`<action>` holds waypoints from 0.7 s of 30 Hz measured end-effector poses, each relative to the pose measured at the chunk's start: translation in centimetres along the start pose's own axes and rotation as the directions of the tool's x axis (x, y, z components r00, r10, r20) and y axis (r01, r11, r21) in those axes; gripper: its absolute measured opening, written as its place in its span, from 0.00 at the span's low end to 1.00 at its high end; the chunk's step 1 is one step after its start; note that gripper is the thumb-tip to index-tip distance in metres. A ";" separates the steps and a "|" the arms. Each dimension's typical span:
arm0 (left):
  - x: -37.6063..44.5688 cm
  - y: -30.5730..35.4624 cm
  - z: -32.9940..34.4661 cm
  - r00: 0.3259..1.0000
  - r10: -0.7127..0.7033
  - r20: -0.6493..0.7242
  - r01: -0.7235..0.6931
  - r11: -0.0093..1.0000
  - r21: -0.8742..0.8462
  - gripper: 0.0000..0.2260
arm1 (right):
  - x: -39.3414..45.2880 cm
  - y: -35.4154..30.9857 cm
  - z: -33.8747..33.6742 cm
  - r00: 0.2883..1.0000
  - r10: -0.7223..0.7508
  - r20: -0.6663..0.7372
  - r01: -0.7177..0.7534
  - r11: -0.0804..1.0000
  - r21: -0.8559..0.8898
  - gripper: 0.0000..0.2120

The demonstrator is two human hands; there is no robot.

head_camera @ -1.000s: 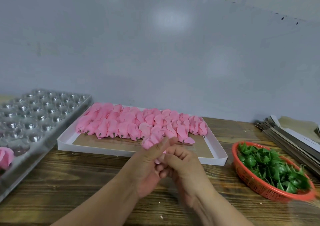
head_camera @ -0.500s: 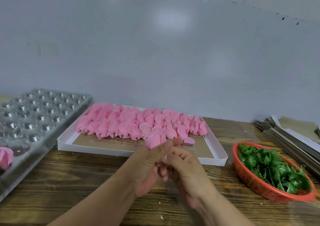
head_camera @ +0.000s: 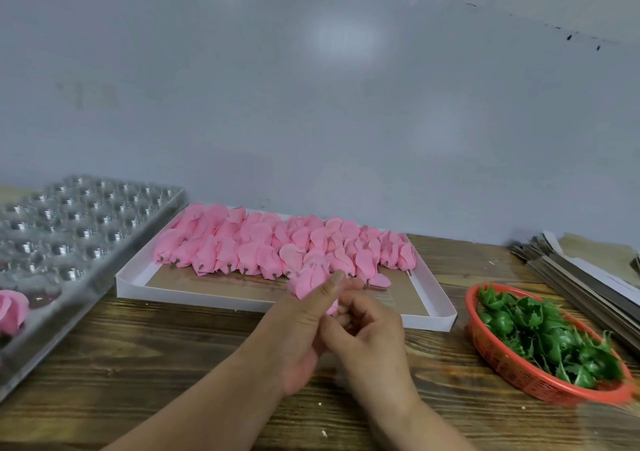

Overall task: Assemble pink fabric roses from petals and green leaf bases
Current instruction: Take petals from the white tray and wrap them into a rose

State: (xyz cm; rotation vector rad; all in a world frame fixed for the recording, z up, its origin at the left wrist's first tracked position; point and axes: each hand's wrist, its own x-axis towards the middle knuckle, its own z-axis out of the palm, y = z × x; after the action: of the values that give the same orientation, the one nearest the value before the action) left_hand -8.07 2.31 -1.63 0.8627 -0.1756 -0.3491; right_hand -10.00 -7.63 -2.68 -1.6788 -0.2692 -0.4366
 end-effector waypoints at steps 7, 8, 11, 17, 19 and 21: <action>-0.2 0.9 -0.6 0.994 -0.091 0.060 0.080 0.982 0.169 0.18 | 0.6 -0.7 -0.5 0.921 0.240 0.307 -0.335 0.891 0.308 0.07; -0.2 0.9 -0.7 0.993 -0.095 0.073 0.081 0.980 0.181 0.18 | 0.6 -0.7 -0.5 0.899 0.266 0.349 -0.385 0.858 0.339 0.08; -0.1 1.0 -0.8 0.992 -0.099 0.073 0.086 0.983 0.161 0.20 | 0.5 -0.7 -0.5 0.883 0.284 0.375 -0.418 0.838 0.350 0.10; 0.2 0.7 0.1 0.996 -0.086 -0.027 0.084 0.994 -0.067 0.19 | -0.1 0.0 0.2 0.999 0.003 0.040 0.000 0.996 -0.087 0.05; 0.1 0.4 0.6 0.995 -0.072 -0.064 0.065 0.991 -0.116 0.24 | -0.1 0.0 0.2 0.998 -0.064 -0.022 0.059 0.982 -0.180 0.06; 0.0 0.3 0.9 0.995 -0.053 -0.088 0.044 0.993 -0.107 0.26 | -0.2 -0.2 0.2 0.995 -0.092 -0.029 0.085 0.977 -0.194 0.07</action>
State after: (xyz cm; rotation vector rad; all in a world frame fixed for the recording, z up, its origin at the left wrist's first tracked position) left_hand -8.29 1.86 -0.85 0.7784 -0.0517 -0.3609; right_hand -10.24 -7.43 -2.62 -1.8502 -0.2818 -0.5754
